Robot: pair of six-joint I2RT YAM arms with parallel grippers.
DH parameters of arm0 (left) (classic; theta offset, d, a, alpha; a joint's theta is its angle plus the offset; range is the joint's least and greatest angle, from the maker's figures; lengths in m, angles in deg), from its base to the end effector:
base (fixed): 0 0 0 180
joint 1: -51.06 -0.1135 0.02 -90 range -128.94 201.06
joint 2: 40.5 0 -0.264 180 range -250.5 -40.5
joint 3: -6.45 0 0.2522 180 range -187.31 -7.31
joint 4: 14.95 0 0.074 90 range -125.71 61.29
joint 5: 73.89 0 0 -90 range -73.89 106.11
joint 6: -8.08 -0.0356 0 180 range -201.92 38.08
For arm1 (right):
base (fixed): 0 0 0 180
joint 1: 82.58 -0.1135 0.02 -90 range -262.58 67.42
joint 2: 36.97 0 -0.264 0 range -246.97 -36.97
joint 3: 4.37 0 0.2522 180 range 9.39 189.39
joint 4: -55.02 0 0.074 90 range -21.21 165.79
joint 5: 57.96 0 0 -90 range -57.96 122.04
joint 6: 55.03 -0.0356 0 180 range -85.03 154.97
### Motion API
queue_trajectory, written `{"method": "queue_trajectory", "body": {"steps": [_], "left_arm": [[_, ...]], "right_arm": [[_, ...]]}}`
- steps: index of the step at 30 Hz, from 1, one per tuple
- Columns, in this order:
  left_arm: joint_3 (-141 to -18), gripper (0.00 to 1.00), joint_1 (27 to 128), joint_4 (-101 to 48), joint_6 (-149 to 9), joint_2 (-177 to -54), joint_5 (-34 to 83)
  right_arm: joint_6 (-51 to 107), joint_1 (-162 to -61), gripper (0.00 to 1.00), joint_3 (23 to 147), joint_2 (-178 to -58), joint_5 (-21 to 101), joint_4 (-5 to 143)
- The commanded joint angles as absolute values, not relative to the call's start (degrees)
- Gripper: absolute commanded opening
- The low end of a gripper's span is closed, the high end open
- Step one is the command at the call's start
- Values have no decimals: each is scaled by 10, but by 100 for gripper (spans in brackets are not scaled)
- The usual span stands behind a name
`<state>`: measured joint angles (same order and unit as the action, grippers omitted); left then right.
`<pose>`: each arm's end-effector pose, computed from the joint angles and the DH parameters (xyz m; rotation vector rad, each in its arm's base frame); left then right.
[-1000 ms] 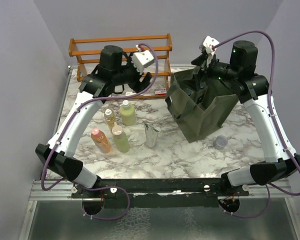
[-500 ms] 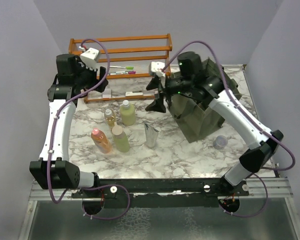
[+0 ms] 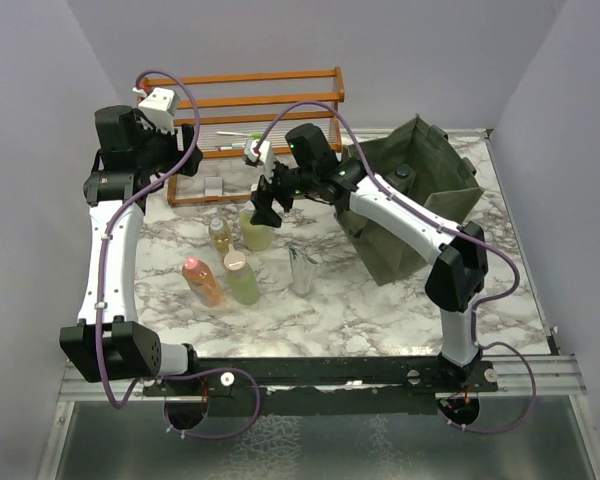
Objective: Place the personal care products into the canvas bag
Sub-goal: Pick up the care product from the center of the board.
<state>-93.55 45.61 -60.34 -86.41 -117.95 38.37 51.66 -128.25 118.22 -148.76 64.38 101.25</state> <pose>0.2941 0.0145 0.4264 0.2360 1.9332 -0.2674 0.3012 0.3356 0.3456 -1.4178 1.7086 0.8999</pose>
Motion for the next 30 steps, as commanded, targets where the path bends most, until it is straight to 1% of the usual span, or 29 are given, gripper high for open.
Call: {"method": "queue_trajectory", "body": {"steps": [1, 5, 11, 16, 30], "left_arm": [[-946, 72, 447, -581, -854, -1155, 372], [-939, 72, 445, -577, -856, -1145, 373], [-937, 72, 444, -576, -860, -1137, 377], [-932, 72, 443, -576, -862, -1133, 399], [-933, 72, 443, -574, -864, -1133, 405]], "right_arm": [[492, -1285, 84, 1215, -1535, 580, 959], [498, -1285, 83, 1240, -1572, 574, 958], [513, -1285, 77, 1250, -1606, 570, 947], [523, -1285, 67, 1254, -1624, 584, 944], [531, -1285, 41, 1266, -1653, 607, 936]]}}
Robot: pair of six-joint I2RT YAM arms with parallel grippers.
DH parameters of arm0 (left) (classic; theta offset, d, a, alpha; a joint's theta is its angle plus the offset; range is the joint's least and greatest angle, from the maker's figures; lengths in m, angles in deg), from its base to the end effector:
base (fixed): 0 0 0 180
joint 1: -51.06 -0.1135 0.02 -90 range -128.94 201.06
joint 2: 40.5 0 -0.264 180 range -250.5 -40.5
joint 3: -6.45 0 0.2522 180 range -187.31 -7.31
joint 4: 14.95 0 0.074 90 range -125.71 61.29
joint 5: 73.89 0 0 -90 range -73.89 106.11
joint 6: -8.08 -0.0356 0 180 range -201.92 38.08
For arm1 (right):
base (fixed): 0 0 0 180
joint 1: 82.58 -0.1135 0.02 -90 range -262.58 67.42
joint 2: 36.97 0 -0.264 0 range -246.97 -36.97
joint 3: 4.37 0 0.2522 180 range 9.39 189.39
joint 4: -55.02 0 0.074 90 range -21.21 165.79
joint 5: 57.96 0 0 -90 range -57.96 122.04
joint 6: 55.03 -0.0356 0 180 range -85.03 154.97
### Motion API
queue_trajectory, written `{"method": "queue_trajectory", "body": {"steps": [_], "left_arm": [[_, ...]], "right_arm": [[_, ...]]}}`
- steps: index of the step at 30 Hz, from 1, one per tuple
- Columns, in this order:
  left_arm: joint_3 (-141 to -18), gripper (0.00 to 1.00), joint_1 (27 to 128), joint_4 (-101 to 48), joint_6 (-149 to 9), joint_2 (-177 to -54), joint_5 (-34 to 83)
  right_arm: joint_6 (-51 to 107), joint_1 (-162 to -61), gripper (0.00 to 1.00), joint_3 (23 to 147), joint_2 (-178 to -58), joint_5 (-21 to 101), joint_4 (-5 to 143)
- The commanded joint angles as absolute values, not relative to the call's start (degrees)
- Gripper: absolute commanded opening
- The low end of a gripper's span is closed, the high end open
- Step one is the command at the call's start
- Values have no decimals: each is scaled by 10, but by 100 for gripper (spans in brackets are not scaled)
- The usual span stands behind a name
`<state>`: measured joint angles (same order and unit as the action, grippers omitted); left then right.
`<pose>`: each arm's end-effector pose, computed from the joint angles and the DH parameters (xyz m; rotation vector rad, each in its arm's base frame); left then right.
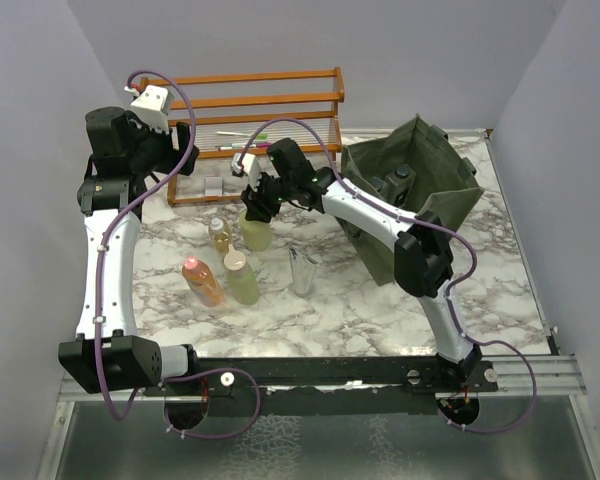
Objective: Place the personal care products into the canvas bag
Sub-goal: Pick up the care product from the center of the board.
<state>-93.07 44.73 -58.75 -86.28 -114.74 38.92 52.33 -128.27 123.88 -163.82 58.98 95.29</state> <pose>0.2775 0.0169 0.4413 0.2375 1.8603 -0.2483 0.3467 0.3782 0.2646 -1.4064 1.7962 0.7917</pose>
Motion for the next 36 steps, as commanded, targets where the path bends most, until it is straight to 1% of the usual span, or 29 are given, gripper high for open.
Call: {"method": "queue_trajectory", "body": {"steps": [1, 4, 10, 12, 15, 36], "left_arm": [[-933, 72, 443, -574, -864, -1133, 406], [-930, 72, 443, -574, -864, -1131, 409], [-922, 72, 443, -568, -865, -1132, 414], [-921, 72, 443, -566, -864, -1132, 415], [-917, 72, 443, -563, -864, -1132, 414], [-903, 72, 443, -549, -847, -1136, 437]], "right_arm": [[531, -1285, 39, 1269, -1654, 606, 937], [534, -1285, 31, 1273, -1656, 607, 941], [540, -1285, 7, 1277, -1644, 598, 948], [543, -1285, 4, 1278, -1636, 592, 952], [547, -1285, 1, 1288, -1623, 583, 960], [576, -1262, 1, 1343, -1481, 495, 1060]]}}
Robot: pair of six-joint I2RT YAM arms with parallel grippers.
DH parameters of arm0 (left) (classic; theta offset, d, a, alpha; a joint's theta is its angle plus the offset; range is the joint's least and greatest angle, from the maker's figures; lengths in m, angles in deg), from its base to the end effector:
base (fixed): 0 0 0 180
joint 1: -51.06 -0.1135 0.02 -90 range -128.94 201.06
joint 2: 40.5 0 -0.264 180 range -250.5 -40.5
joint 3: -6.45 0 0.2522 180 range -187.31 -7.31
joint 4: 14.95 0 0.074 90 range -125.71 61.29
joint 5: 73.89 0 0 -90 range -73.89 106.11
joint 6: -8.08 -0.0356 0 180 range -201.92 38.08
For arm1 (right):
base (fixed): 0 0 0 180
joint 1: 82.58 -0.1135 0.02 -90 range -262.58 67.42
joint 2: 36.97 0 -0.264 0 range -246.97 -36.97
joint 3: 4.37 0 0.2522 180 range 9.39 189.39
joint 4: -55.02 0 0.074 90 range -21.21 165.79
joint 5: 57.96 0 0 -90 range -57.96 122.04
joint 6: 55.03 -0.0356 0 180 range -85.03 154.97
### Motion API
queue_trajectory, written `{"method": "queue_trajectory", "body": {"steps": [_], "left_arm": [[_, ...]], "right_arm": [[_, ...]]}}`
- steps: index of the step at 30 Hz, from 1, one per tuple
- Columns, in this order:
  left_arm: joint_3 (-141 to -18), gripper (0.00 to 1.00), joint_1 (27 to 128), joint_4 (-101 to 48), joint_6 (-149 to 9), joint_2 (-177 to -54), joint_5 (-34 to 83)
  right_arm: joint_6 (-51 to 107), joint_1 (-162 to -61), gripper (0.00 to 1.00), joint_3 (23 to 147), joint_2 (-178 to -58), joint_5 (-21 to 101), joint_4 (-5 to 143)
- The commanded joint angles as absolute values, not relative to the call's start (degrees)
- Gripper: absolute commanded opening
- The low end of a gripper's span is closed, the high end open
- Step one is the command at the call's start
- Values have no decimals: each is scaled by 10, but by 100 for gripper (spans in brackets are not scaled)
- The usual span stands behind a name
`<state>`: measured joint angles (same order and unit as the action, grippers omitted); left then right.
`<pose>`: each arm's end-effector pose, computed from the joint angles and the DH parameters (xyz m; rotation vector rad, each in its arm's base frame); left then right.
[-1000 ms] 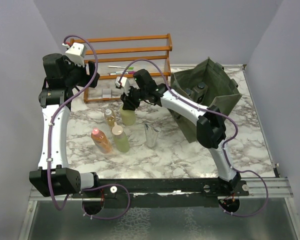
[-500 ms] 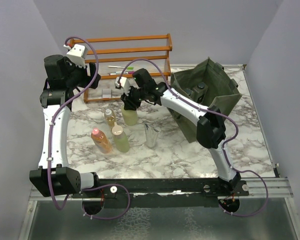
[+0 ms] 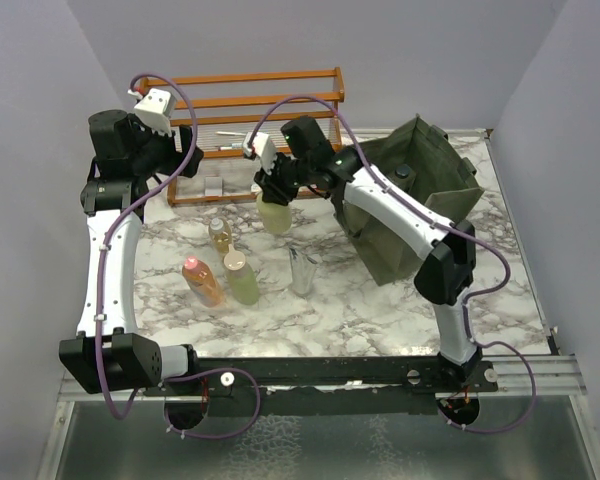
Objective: Place the personal care products into the canvas bag
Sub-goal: Pick up the care product from the center of the board.
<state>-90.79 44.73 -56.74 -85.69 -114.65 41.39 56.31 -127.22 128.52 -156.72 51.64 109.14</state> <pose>0.2804 0.0158 0.4323 0.2564 1.8579 -0.2967 0.3316 0.3442 0.3295 -1.4051 1.8316 0.6012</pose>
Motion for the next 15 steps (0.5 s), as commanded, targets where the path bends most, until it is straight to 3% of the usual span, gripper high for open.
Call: {"method": "queue_trajectory", "body": {"steps": [1, 15], "left_arm": [[-903, 72, 443, -549, -848, -1137, 439], [-905, 71, 450, -559, -841, -1159, 455]], "right_arm": [[577, -1260, 1, 1347, -1474, 492, 1064], [583, -1238, 1, 1425, -1410, 481, 1087]]}}
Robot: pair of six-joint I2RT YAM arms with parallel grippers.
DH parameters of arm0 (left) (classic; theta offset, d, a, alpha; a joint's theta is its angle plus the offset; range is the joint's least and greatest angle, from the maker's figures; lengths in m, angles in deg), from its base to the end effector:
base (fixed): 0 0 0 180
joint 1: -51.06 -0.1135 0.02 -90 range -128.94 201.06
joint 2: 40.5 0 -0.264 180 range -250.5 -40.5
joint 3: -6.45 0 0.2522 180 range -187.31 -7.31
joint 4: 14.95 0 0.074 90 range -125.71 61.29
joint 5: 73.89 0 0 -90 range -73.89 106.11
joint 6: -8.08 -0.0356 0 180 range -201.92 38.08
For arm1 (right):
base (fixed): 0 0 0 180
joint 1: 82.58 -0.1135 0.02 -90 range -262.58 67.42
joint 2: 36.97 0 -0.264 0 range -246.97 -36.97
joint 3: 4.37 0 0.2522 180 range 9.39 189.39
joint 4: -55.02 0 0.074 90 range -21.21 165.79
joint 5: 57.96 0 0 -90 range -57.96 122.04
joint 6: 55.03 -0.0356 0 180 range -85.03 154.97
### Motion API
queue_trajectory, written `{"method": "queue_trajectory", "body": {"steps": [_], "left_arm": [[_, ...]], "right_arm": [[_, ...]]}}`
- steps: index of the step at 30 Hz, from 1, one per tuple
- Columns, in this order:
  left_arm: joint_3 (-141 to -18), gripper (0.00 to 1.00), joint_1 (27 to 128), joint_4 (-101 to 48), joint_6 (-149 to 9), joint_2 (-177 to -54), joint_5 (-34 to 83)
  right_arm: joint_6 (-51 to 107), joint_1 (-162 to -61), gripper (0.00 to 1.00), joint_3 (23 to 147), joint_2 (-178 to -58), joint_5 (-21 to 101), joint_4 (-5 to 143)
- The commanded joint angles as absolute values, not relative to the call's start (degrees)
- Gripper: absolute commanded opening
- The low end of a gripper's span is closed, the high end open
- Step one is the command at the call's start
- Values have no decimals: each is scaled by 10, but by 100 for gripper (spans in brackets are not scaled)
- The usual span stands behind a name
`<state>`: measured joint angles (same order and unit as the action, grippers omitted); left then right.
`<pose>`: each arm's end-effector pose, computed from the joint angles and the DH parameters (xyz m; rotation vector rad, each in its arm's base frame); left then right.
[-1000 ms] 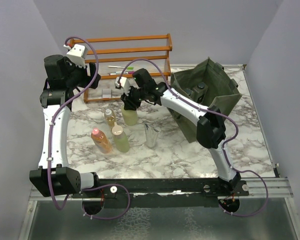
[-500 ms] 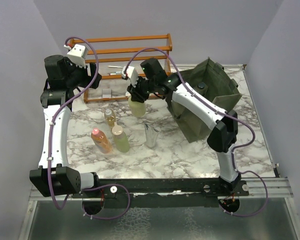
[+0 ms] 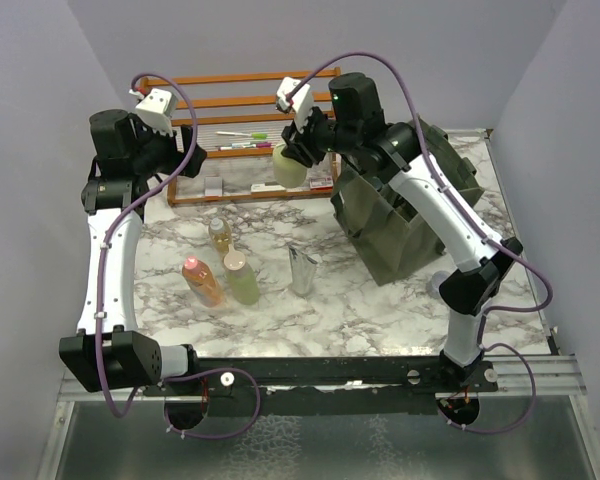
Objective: Place the personal care products into the canvas bag
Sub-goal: Pick up the care product from the center of the board.
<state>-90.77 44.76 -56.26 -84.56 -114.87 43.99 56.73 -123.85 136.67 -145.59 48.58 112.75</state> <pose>0.2814 0.0143 0.4323 0.2701 1.8496 -0.3520 0.3052 0.2813 0.4527 -1.2149 1.6256 0.5063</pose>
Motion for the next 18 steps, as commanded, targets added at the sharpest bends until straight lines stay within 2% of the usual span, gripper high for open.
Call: {"method": "queue_trajectory", "body": {"steps": [1, 18], "left_arm": [[-906, 71, 453, -559, -842, -1161, 454], [-887, 71, 525, -519, -850, -1191, 493]], "right_arm": [[585, -1236, 1, 1438, -1410, 480, 1094], [609, -1193, 1, 1557, -1358, 424, 1150]]}}
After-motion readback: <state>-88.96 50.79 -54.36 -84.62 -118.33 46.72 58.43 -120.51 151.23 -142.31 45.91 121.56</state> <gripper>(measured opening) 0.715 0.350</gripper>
